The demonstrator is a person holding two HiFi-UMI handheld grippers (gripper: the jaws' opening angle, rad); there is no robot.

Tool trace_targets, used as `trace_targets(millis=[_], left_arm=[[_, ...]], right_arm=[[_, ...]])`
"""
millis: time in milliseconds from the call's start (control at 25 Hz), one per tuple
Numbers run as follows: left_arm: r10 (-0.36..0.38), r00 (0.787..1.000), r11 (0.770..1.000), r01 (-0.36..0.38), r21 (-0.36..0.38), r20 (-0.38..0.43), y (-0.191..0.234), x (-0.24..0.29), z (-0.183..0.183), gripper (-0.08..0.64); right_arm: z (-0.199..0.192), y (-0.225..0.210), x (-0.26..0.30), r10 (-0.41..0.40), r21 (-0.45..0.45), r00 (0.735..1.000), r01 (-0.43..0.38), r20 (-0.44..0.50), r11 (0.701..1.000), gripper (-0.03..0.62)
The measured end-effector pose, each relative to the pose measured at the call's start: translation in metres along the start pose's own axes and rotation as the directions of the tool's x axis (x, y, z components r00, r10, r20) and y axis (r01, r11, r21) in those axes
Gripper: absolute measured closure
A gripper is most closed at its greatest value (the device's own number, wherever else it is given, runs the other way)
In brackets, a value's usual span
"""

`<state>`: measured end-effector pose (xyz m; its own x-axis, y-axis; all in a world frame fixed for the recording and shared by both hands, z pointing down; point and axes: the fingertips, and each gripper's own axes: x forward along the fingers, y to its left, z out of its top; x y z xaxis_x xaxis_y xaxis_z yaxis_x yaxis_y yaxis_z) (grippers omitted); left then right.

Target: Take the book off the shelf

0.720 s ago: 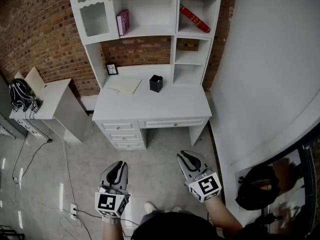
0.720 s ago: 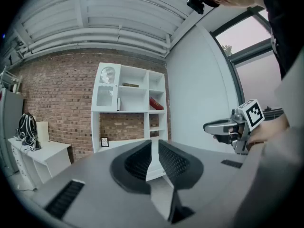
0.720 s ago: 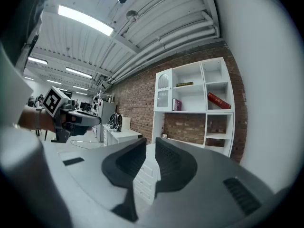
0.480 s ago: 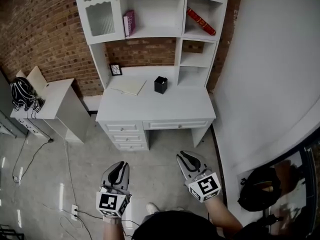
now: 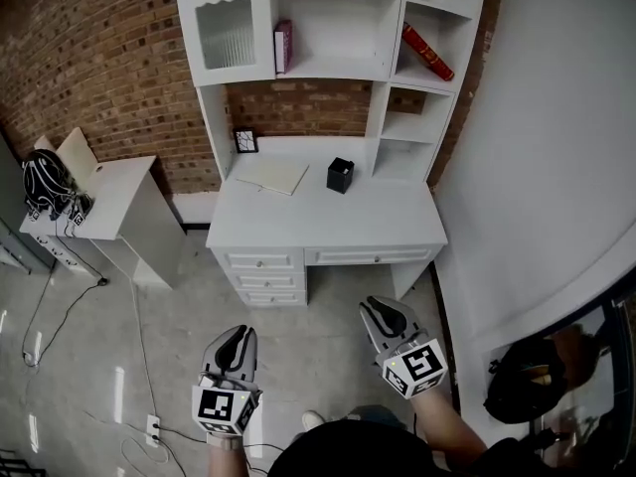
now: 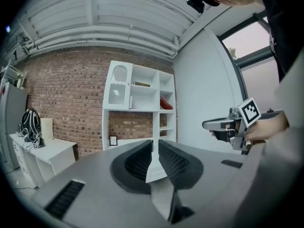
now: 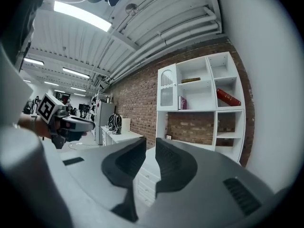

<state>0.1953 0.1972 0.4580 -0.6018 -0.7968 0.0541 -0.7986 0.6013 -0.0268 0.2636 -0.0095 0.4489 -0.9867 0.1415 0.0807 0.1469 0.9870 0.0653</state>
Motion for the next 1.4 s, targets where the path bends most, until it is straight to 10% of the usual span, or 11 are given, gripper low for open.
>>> trace_targets(millis=[560, 1400], left_arm=[[0.056, 0.998, 0.998, -0.057, -0.029, -0.026, 0.076, 0.027, -0.021, 0.509], [0.060, 0.998, 0.998, -0.060, -0.027, -0.030, 0.180, 0.267, -0.001, 0.509]], right_arm=[[-0.009, -0.016, 0.088, 0.000, 0.007, 1.000, 0.001, -0.015, 1.000, 0.525], [0.007, -0.166, 0.300, 0.035, -0.071, 0.999, -0.035, -0.009, 0.997, 0.525]])
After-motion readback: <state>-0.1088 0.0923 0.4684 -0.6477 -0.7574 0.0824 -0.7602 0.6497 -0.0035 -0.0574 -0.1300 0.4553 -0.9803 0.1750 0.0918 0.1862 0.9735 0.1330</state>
